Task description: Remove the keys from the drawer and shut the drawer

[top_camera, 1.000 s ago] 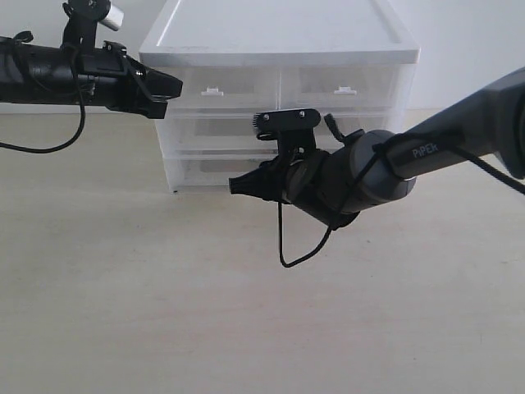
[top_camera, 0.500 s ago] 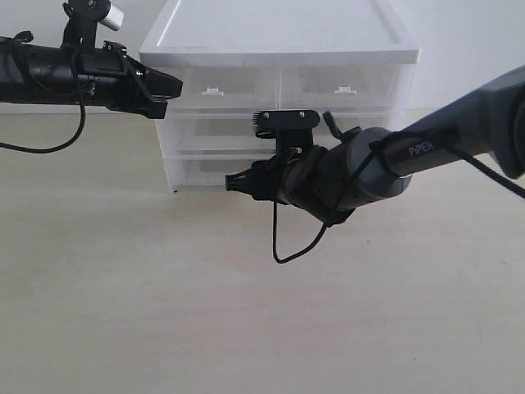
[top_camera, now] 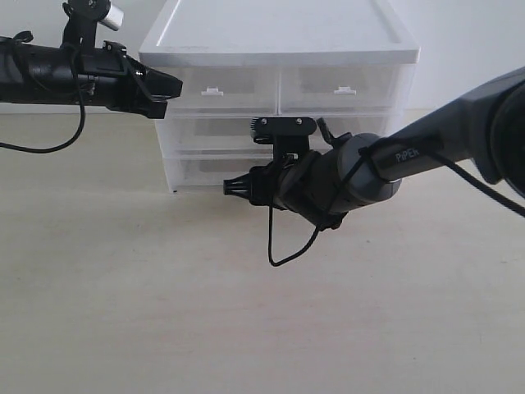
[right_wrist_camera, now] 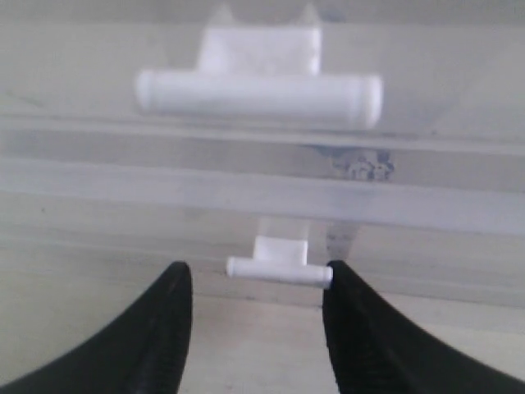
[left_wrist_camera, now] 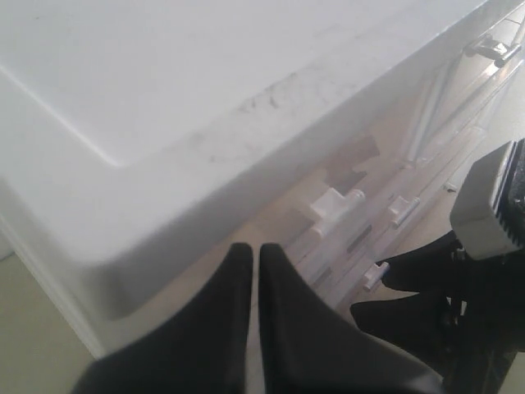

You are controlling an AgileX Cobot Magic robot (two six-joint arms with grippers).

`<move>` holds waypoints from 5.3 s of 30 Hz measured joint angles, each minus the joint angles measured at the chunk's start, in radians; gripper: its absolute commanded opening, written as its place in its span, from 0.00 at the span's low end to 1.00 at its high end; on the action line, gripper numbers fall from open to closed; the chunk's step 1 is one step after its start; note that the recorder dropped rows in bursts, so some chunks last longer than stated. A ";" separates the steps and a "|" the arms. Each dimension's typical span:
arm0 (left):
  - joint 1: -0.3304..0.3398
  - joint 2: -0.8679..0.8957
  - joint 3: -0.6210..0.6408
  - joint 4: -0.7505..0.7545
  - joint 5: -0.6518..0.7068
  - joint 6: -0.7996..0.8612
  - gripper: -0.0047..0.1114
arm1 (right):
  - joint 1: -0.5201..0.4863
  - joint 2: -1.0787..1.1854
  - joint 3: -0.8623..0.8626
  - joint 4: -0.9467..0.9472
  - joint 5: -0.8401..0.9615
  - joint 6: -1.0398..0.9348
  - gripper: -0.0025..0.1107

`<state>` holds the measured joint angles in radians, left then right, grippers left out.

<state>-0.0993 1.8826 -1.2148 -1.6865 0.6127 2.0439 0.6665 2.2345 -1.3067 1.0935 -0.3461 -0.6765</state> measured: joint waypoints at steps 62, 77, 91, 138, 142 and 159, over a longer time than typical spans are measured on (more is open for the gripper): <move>0.000 0.000 0.000 0.000 0.000 0.000 0.08 | 0.000 -0.012 0.002 0.044 -0.003 -0.124 0.02; 0.000 0.000 -0.002 -0.002 0.000 0.000 0.08 | 0.067 -0.014 -0.006 0.336 -0.131 -0.474 0.02; 0.000 0.000 -0.002 -0.002 0.000 0.000 0.08 | 0.172 -0.076 0.011 0.539 -0.236 -0.712 0.02; 0.000 0.000 -0.002 -0.002 -0.001 0.084 0.08 | 0.133 -0.245 0.181 0.518 -0.067 -0.677 0.46; 0.000 0.000 -0.002 -0.002 -0.001 0.084 0.08 | 0.133 -0.204 0.124 0.517 -0.063 -0.617 0.46; 0.000 0.000 -0.002 -0.002 -0.001 0.074 0.08 | 0.129 -0.149 0.070 0.515 -0.160 -0.415 0.46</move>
<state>-0.0993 1.8826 -1.2164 -1.6883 0.6119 2.1182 0.7954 2.0855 -1.2371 1.6085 -0.5064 -1.0910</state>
